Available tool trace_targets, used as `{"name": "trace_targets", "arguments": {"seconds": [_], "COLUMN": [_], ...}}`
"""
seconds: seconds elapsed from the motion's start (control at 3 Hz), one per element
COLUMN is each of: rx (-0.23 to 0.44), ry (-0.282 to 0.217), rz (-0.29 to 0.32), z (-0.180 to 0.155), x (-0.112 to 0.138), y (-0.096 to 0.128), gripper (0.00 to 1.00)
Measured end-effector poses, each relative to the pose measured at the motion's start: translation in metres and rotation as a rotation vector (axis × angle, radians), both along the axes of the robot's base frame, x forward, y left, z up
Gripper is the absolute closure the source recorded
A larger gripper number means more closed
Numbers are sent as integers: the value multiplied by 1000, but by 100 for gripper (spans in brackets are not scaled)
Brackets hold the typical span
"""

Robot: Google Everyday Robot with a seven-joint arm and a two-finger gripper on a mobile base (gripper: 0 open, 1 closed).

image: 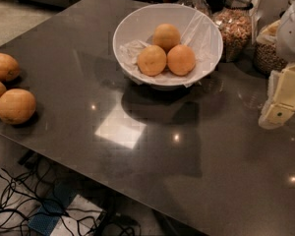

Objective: Pick orange from white bowl

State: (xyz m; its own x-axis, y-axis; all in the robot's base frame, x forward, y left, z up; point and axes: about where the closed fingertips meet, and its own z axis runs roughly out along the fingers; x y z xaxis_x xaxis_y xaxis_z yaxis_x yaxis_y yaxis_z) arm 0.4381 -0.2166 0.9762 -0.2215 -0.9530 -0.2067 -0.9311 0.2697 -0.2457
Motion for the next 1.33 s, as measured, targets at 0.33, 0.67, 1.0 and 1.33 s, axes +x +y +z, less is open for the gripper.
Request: {"name": "trace_targets", "arguments": {"seconds": [0.33, 0.67, 1.0, 1.33], "rx": [0, 16, 65, 138], "ry": [0, 0, -46, -113], "rz": [0, 2, 40, 112], "z": [0, -2, -3, -2], "x": [0, 10, 40, 73], "y": [0, 1, 2, 17], "gripper": [0, 0, 0, 0]}}
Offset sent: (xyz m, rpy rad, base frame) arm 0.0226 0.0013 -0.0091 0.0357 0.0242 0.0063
